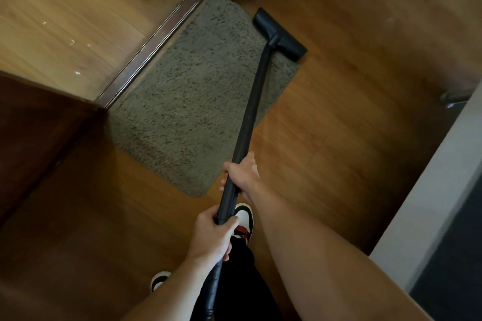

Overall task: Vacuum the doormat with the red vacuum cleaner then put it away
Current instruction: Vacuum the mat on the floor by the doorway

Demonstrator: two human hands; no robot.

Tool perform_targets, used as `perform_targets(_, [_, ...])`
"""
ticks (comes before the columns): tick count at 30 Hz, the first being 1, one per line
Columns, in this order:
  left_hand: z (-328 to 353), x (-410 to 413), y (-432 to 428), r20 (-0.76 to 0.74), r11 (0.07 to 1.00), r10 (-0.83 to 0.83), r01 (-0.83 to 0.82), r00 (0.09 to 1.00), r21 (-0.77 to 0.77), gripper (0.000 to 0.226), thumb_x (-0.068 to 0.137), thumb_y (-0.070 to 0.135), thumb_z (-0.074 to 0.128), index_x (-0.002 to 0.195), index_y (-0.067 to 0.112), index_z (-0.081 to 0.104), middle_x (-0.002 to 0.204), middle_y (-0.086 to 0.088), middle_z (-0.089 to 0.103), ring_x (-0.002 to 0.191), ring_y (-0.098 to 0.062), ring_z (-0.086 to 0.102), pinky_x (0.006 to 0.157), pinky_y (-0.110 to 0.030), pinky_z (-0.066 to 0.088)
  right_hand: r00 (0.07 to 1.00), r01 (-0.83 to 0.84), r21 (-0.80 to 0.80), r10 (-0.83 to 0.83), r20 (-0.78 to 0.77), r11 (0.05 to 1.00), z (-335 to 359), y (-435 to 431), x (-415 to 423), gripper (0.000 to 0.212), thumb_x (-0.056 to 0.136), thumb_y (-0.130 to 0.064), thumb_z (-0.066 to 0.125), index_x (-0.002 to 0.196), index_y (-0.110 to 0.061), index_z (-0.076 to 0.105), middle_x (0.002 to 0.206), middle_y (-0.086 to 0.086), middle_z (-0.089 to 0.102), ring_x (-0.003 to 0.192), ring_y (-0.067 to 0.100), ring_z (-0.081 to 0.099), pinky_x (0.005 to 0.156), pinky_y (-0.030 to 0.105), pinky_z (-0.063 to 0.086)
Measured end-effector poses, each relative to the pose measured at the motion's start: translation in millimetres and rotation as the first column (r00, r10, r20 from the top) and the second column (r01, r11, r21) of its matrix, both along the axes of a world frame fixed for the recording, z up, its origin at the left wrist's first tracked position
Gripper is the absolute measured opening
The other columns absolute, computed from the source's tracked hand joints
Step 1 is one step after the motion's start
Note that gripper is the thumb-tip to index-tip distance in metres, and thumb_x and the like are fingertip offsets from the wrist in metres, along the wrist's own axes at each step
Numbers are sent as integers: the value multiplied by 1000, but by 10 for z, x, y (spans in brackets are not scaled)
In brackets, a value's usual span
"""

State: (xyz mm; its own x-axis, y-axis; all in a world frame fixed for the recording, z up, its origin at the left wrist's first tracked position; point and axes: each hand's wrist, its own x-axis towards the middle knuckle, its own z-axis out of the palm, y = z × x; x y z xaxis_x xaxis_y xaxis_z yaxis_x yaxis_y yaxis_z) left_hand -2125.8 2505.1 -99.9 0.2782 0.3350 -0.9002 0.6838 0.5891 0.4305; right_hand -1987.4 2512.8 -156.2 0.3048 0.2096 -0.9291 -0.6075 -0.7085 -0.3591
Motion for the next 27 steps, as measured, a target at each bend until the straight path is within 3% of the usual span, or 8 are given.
perform_targets(10, [113, -1003, -43, -19, 997, -69, 68, 997, -46, 19, 89, 12, 68, 76, 4, 57, 61, -11, 51, 38, -23, 44, 38, -28, 39, 999, 46, -24, -46, -22, 999, 78, -125, -993, 50, 95, -4, 62, 130, -21, 31, 100, 16, 53, 57, 23, 61, 55, 35, 58])
perform_targets(19, [340, -2174, -276, -80, 994, -104, 102, 991, -36, 24, 88, 5, 66, 68, 5, 53, 48, -1, 48, 35, -18, 41, 39, -26, 36, 996, 71, -50, -73, -50, 996, 251, -394, -2240, 38, 97, -5, 61, 121, -18, 35, 102, 18, 55, 59, 22, 61, 52, 34, 58])
perform_targets(27, [507, -2972, -410, -87, 987, -128, 119, 988, -105, 17, 88, 4, 68, 74, 3, 59, 47, -3, 50, 39, -22, 46, 46, -30, 39, 990, 101, -78, -108, -93, 992, 376, -652, -3034, 51, 97, -7, 61, 134, -21, 29, 101, 19, 58, 53, 20, 61, 49, 33, 57])
